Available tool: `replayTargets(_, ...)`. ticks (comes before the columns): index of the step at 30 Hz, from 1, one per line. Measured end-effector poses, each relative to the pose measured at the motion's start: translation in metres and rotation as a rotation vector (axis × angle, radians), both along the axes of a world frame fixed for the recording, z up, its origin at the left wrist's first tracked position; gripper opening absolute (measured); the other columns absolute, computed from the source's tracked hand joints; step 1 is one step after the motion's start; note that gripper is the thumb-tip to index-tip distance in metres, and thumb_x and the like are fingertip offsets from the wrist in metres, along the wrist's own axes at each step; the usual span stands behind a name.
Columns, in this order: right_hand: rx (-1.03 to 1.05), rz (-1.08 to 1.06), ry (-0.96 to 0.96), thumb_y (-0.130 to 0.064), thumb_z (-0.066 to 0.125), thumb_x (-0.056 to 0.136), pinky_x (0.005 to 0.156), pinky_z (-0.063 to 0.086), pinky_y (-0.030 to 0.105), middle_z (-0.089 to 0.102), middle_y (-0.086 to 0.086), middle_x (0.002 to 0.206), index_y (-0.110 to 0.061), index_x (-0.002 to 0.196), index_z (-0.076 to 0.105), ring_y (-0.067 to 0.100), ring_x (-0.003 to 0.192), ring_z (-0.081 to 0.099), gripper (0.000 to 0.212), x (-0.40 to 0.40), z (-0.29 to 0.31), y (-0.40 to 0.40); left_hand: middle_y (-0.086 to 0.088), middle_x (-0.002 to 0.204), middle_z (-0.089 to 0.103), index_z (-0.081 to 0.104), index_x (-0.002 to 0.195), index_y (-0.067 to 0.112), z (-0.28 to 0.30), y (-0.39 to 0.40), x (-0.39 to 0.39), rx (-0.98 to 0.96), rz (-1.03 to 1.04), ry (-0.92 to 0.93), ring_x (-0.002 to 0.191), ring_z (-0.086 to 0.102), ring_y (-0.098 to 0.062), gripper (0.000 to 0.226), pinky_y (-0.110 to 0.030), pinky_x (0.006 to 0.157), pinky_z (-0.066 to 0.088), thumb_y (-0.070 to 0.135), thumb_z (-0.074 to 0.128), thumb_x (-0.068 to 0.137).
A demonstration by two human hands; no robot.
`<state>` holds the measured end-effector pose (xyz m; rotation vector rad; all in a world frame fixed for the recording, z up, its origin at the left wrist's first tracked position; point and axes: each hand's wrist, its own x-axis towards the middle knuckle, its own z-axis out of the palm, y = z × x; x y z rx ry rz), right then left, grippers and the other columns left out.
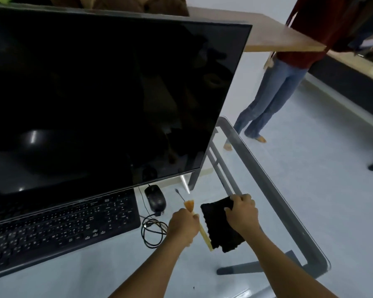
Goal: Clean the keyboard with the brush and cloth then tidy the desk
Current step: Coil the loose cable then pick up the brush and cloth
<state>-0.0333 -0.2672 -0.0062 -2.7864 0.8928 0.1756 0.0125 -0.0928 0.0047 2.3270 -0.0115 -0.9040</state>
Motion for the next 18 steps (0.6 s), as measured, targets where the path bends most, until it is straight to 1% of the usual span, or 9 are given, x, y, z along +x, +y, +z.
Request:
replayTargets(2,-0.04,-0.051,0.047,-0.035,0.052,0.095,0.102,0.039,0.041,0.045,0.012,0.133,-0.017,0.136,0.043,0.03,0.121,0.046,0.046,-0.003,-0.001,-0.006,-0.007,0.075,0.064,0.054,0.09,0.008,-0.005,-0.007,-0.004,-0.015,0.034,0.022,0.049,0.063,-0.02,0.033,-0.028,0.046,0.055,0.039,0.046,0.096)
replayTargets(6,-0.012,-0.16,0.148,-0.036,0.048,0.096,0.102,0.039,0.045,0.049,0.011,0.128,-0.012,0.133,0.039,0.03,0.119,0.05,0.046,-0.009,-0.007,-0.016,-0.008,0.081,0.066,0.05,0.081,0.014,-0.014,-0.014,-0.01,-0.017,0.079,-0.023,0.058,0.068,-0.024,0.028,-0.034,0.05,0.058,0.039,0.055,0.092)
replayTargets(8,0.087,-0.215,0.153,-0.035,0.051,0.095,0.101,0.04,0.046,0.055,0.011,0.124,-0.01,0.13,0.041,0.03,0.115,0.055,0.044,-0.008,-0.009,-0.02,-0.007,0.078,0.067,0.051,0.076,0.014,-0.017,-0.016,-0.01,0.001,0.085,-0.032,0.057,0.068,-0.023,0.025,-0.036,0.052,0.059,0.033,0.055,0.091)
replayTargets(10,0.233,-0.269,0.126,-0.032,0.054,0.095,0.097,0.045,0.043,0.06,0.012,0.121,-0.006,0.127,0.043,0.03,0.11,0.059,0.043,-0.006,-0.011,-0.024,-0.008,0.075,0.066,0.053,0.075,0.012,-0.016,-0.017,-0.01,-0.02,0.11,-0.01,0.058,0.069,-0.024,0.019,-0.037,0.054,0.06,0.026,0.054,0.088)
replayTargets(12,0.317,-0.236,0.127,-0.03,0.054,0.095,0.091,0.048,0.036,0.062,0.014,0.117,-0.001,0.127,0.048,0.028,0.103,0.061,0.043,-0.004,-0.008,-0.026,-0.008,0.073,0.066,0.053,0.073,0.012,-0.015,-0.016,-0.011,-0.044,0.119,-0.001,0.06,0.069,-0.025,0.021,-0.035,0.054,0.06,0.028,0.055,0.086)
replayTargets(13,0.332,-0.2,0.122,-0.028,0.053,0.096,0.089,0.049,0.035,0.063,0.015,0.115,0.0,0.126,0.05,0.028,0.101,0.061,0.042,-0.003,-0.006,-0.026,-0.007,0.072,0.066,0.052,0.071,0.013,-0.013,-0.014,-0.011,-0.055,0.116,-0.004,0.06,0.069,-0.024,0.023,-0.033,0.053,0.059,0.03,0.055,0.086)
replayTargets(14,0.344,-0.161,0.106,-0.027,0.052,0.097,0.089,0.048,0.035,0.063,0.015,0.116,0.0,0.127,0.049,0.029,0.103,0.061,0.04,-0.002,-0.001,-0.025,-0.005,0.07,0.065,0.051,0.07,0.014,-0.011,-0.013,-0.011,-0.072,0.114,-0.006,0.058,0.067,-0.022,0.025,-0.03,0.05,0.056,0.032,0.055,0.087)
replayTargets(16,0.367,-0.08,0.062,-0.023,0.05,0.099,0.085,0.046,0.034,0.061,0.015,0.118,-0.002,0.129,0.045,0.031,0.108,0.059,0.037,0.001,0.012,-0.021,-0.004,0.066,0.064,0.051,0.07,0.014,-0.005,-0.009,-0.01,-0.146,0.135,0.01,0.05,0.064,-0.018,0.026,-0.024,0.042,0.049,0.033,0.055,0.088)
replayTargets(18,0.342,-0.003,0.003,-0.023,0.051,0.098,0.077,0.042,0.029,0.063,0.014,0.113,-0.006,0.124,0.047,0.03,0.1,0.06,0.031,0.005,0.031,-0.018,-0.005,0.064,0.062,0.051,0.071,0.012,0.007,-0.005,-0.006,-0.237,0.162,0.02,0.045,0.063,-0.016,0.024,-0.023,0.04,0.047,0.03,0.056,0.087)
